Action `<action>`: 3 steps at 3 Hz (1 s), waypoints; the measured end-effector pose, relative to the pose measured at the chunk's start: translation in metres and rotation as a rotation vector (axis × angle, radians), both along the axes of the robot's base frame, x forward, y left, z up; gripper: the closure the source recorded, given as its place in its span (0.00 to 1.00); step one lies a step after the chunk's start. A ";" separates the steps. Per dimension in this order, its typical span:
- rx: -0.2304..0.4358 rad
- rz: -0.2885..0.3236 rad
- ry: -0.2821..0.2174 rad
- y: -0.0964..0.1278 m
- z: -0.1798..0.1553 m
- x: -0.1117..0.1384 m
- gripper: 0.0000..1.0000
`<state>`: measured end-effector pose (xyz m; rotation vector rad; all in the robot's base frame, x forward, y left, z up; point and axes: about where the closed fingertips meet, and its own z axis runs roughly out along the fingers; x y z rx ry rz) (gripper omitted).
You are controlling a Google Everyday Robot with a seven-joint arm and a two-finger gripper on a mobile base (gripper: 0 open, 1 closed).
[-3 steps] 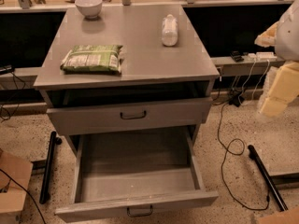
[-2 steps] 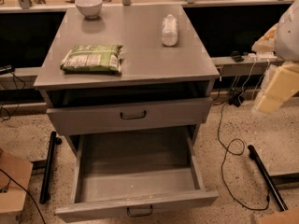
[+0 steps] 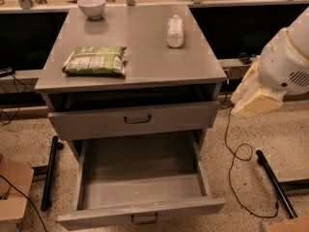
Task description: Close middle drawer
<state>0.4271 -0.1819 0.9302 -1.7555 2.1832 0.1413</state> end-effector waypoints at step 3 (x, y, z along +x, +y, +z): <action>0.187 0.101 0.140 0.061 -0.088 -0.007 1.00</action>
Offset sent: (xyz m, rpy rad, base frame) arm -0.0025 0.0864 -0.1339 0.2880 0.1993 0.1211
